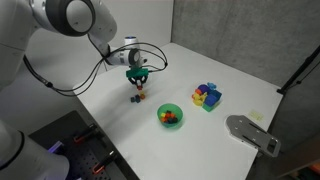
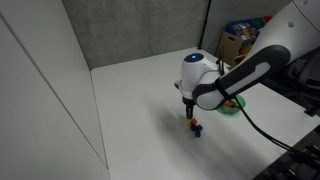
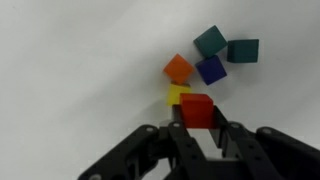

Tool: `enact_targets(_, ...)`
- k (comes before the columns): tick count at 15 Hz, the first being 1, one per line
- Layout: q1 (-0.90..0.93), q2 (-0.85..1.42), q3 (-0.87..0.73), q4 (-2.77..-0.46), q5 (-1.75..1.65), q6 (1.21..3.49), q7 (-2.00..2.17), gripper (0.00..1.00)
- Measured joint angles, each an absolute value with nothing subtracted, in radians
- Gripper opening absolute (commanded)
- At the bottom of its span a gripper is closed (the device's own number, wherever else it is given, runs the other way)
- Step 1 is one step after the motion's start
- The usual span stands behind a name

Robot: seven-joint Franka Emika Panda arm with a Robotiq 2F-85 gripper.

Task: Put the small orange block in the green bowl

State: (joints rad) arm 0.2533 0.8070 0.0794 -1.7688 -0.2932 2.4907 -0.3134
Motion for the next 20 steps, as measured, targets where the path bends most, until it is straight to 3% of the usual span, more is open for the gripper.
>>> enact_targets(7, 0.187, 0.748, 0.020, -1.727, -0.266, 2.272, -0.165, 0.10)
enact_targets(16, 0.064, 0.723, -0.085, -1.735, -0.222, 2.226, 0.043, 0.11)
enact_targets(17, 0.055, 0.723, -0.096, -1.741, -0.222, 2.226, 0.064, 0.55)
enact_targets(18, 0.048, 0.723, -0.105, -1.746, -0.222, 2.226, 0.083, 0.56)
enact_targets(20, 0.038, 0.722, -0.120, -1.760, -0.222, 2.227, 0.115, 0.70)
